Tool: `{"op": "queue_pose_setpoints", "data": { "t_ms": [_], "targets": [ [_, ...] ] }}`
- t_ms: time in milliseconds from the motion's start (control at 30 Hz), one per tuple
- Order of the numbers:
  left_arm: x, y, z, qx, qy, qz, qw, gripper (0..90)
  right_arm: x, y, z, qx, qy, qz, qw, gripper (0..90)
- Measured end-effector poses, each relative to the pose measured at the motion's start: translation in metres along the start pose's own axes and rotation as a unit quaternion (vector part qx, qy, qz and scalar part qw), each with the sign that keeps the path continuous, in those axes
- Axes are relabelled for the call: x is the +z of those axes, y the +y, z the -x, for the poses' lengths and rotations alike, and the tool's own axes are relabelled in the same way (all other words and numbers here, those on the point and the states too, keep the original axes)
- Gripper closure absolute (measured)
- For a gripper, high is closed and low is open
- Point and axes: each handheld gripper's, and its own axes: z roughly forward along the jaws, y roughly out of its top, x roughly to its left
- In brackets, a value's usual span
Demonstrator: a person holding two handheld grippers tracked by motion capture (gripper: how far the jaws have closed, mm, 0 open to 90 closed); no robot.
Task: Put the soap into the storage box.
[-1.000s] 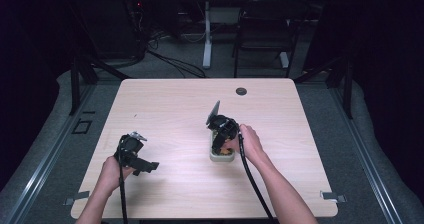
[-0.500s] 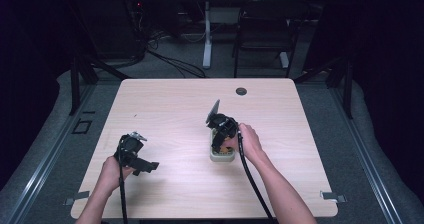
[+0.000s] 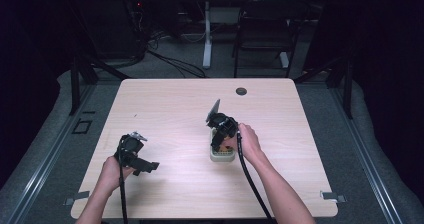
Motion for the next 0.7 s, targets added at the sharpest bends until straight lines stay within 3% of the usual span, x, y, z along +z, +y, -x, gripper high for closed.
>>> {"op": "queue_pose_setpoints", "data": {
  "t_ms": [300, 533, 667, 700],
  "targets": [
    [0.0, 0.0, 0.0, 0.0, 0.0, 0.0, 1.0, 0.0, 0.0008, 0.0005, 0.0, 0.022, 0.001, 0.004, 0.9997, 26.4],
    [0.0001, 0.0, -0.0001, 0.0, 0.0, 0.0, 1.0, 0.0, 0.0004, 0.0006, 0.0009, 0.026, 0.004, 0.004, 0.9996, 25.8],
    [0.0, 0.0001, 0.0, 0.0, 0.0, 0.0, 1.0, 0.0, 0.001, -0.0006, 0.0014, 0.034, 0.008, 0.018, 0.9992, 24.2],
    [0.0001, 0.0001, 0.0, 0.0, 0.0, 0.0, 1.0, 0.0, -0.0014, 0.0001, 0.0023, 0.028, 0.005, 0.01, 0.9996, 22.6]
  ]
}}
